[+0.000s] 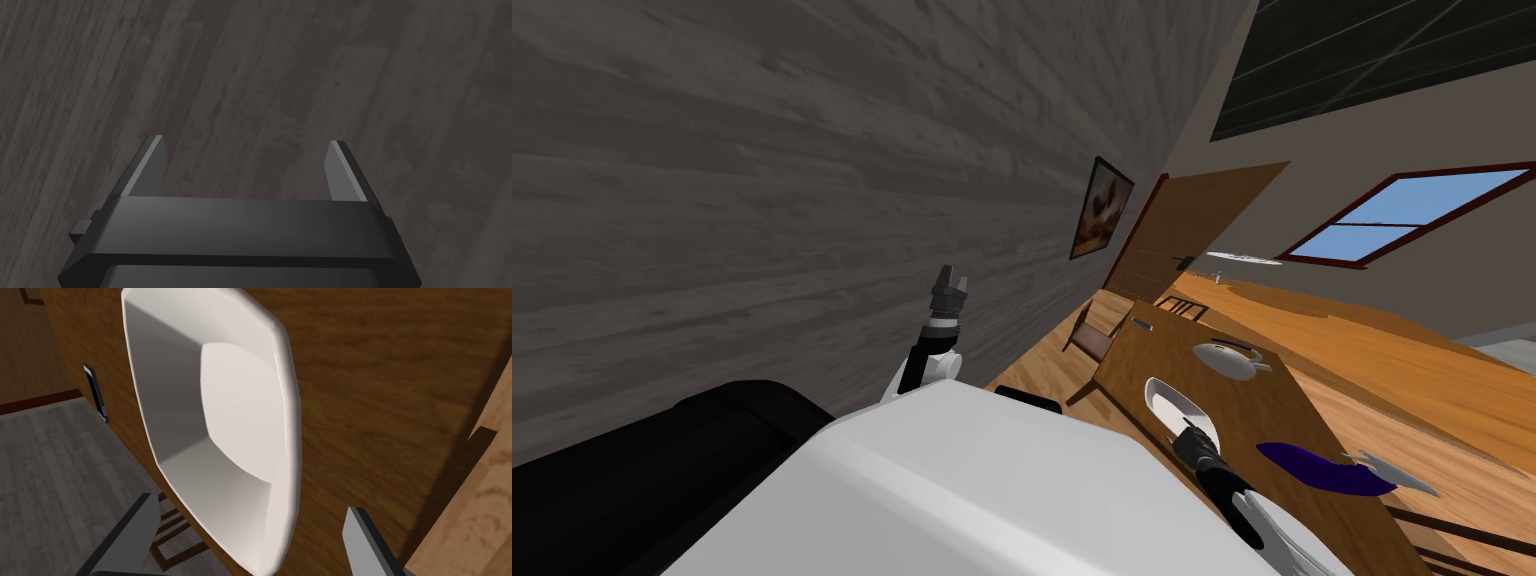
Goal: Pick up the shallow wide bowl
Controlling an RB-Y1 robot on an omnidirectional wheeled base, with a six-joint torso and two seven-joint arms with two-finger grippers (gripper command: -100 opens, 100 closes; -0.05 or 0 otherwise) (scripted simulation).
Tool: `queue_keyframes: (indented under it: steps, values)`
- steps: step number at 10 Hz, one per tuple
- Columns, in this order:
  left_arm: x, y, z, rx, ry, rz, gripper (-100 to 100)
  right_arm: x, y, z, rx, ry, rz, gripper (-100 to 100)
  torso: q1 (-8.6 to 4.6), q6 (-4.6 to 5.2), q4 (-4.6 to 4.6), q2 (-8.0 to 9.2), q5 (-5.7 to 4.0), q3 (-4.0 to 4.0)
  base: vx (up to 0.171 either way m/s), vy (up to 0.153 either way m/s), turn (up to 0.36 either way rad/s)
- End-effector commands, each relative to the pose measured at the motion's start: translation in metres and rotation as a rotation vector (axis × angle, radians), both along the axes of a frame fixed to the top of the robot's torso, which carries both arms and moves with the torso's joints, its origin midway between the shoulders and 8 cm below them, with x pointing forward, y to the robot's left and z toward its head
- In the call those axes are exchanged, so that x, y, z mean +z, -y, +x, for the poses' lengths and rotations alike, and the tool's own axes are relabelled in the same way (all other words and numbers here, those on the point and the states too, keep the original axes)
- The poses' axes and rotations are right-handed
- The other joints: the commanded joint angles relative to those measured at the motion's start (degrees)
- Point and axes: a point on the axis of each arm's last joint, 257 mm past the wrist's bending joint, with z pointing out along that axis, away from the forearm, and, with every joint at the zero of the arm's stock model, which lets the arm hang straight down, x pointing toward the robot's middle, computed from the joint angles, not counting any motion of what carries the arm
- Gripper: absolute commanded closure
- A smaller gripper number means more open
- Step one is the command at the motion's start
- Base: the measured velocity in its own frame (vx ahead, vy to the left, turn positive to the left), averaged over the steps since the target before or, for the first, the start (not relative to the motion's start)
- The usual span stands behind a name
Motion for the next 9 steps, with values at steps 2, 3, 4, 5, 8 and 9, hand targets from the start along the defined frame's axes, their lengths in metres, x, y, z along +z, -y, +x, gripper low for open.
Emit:
queue_keyframes:
  steps: [2,3,4,5,8,9]
  values:
    - [0.0,0.0,0.0,0.0,0.0,0.0,0,-0.01,-0.018,0.013,0.022,-0.013,0.012,-100,-0.04,0.0,0.01,0.04,-0.03,0.02,-0.027,-0.037,-0.009]
    - [0.0,0.0,0.0,0.0,0.0,0.0,0,0.006,-0.011,0.043,-0.024,0.047,0.017,-100,0.01,0.01,0.0,0.03,-0.03,0.02,-0.041,-0.034,-0.054]
    - [0.0,0.0,0.0,0.0,0.0,0.0,0,0.002,-0.017,0.043,-0.012,0.036,0.015,-100,-0.02,0.01,0.02,0.07,-0.01,0.04,-0.039,-0.045,-0.025]
    - [0.0,0.0,0.0,0.0,0.0,0.0,0,-0.006,-0.028,0.041,0.015,0.014,0.021,-100,-0.04,0.01,0.02,0.08,-0.03,0.05,-0.017,-0.031,0.007]
    - [0.0,0.0,0.0,0.0,0.0,0.0,0,-0.01,-0.049,0.063,0.033,0.016,0.035,-100,-0.01,0.01,0.01,0.02,0.0,0.01,-0.02,-0.032,-0.026]
    - [0.0,0.0,0.0,0.0,0.0,0.0,0,-0.016,-0.056,0.061,0.052,0.0,0.038,-100,-0.04,0.01,0.0,0.04,-0.04,0.03,-0.016,-0.024,0.009]
